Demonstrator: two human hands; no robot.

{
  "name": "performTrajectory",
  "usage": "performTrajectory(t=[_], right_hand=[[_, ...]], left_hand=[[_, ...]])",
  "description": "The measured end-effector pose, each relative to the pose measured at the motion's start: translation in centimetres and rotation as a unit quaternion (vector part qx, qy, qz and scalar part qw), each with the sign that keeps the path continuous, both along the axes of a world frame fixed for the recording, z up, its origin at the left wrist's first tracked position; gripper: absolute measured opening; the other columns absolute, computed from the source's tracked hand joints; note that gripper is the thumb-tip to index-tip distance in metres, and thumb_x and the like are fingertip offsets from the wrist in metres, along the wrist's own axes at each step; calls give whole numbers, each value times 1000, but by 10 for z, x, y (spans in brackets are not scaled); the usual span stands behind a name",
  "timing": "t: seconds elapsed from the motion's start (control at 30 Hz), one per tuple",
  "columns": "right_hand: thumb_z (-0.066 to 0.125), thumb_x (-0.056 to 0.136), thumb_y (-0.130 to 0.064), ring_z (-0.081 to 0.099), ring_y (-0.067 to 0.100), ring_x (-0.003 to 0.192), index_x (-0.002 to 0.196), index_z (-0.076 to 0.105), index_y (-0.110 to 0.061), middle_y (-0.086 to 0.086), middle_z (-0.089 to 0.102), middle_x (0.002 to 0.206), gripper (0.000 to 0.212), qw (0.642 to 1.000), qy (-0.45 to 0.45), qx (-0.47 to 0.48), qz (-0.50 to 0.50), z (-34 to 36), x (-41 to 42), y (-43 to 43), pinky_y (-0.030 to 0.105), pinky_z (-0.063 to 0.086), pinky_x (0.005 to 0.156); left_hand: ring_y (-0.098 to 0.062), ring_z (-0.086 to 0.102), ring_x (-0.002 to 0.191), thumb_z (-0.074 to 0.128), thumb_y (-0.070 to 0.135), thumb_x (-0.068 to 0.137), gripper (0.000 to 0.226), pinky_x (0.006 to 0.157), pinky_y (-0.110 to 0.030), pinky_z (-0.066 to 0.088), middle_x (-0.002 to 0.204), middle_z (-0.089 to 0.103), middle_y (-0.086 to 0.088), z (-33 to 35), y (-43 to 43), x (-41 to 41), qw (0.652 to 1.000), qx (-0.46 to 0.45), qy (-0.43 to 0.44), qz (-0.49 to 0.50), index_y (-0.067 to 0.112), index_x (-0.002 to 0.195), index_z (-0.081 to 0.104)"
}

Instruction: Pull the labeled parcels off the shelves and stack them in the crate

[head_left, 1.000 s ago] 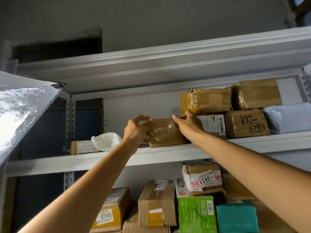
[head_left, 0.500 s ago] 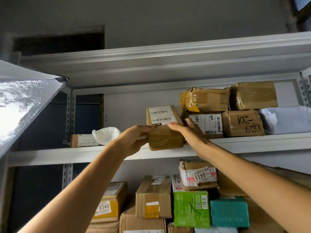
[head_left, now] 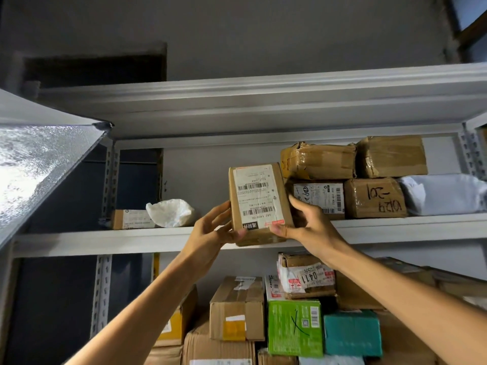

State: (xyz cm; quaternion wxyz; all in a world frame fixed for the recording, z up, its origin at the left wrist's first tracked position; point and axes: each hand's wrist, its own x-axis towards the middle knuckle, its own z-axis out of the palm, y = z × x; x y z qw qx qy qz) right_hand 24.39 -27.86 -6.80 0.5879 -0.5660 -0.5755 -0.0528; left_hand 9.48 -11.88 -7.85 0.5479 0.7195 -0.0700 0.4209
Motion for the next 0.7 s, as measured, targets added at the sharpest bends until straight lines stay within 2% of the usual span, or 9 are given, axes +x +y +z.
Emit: performTrajectory(t=[0.13, 0.23, 0.33, 0.4, 0.5, 0.57, 0.63, 0.7], right_hand=[[86, 50, -50, 45, 11, 134, 150, 32, -24, -3, 54, 141, 117, 1000, -2, 11, 23, -4, 5, 3, 43, 33, 115], [88, 53, -33, 51, 11, 129, 150, 32, -19, 0, 56, 139, 113, 999, 15, 18, 33, -5, 5, 4, 39, 38, 113], [89, 60, -11, 51, 12, 128, 150, 30, -21, -1, 55, 138, 109, 999, 28, 23, 17, -5, 5, 7, 36, 39, 111], [90, 60, -7, 50, 12, 128, 147, 36, -25, -11, 58, 130, 104, 1000, 16, 22, -16, -6, 7, 10, 39, 38, 112], [89, 61, -7, 48, 3, 119, 141, 43, -22, -29, 54, 104, 94, 999, -7, 18, -41, -4, 6, 8, 25, 35, 106], [89, 61, -7, 44, 5, 123, 144, 38, -21, -25, 52, 108, 98, 999, 0, 30, -41, -3, 6, 7, 24, 33, 104], [89, 60, -6, 38, 6, 127, 145, 34, -21, -16, 49, 123, 103, 998, 22, 43, -42, -5, 5, 5, 30, 31, 107], [89, 60, -5, 46, 10, 126, 129, 45, -22, -9, 55, 131, 84, 997, 20, 58, -55, -9, 5, 4, 36, 39, 107]], left_hand=[[-23, 60, 120, 72, 2, 64, 78, 81, -32, 58, 131, 63, -2, 0, -1, 0, 1000, 4, -19, 6, 17, 137, 49], [-24, 58, 123, 73, 3, 63, 77, 85, -37, 58, 132, 62, 1, -2, -1, 0, 1000, 9, -22, 15, 20, 135, 50], [-21, 61, 119, 68, -4, 61, 73, 77, -34, 58, 125, 66, 5, -3, 0, 0, 999, 14, -35, 12, 21, 128, 55], [-15, 63, 115, 63, -8, 59, 73, 71, -32, 58, 119, 69, 9, -1, -1, -1, 999, 32, -40, 15, 21, 125, 55], [-10, 64, 113, 61, -8, 61, 73, 70, -33, 59, 118, 69, 13, 3, -3, -3, 998, 58, -34, 18, 21, 127, 54], [-12, 62, 116, 62, -9, 61, 76, 72, -35, 59, 122, 67, 11, 3, -3, -3, 998, 58, -31, 15, 20, 130, 53], [-18, 59, 121, 64, -11, 60, 83, 74, -38, 59, 130, 63, 5, 1, -2, 0, 998, 43, -38, 7, 21, 135, 49], [-25, 54, 126, 62, -15, 56, 94, 73, -42, 59, 136, 56, -1, -3, -1, 2, 999, 11, -51, -1, 25, 139, 45]])
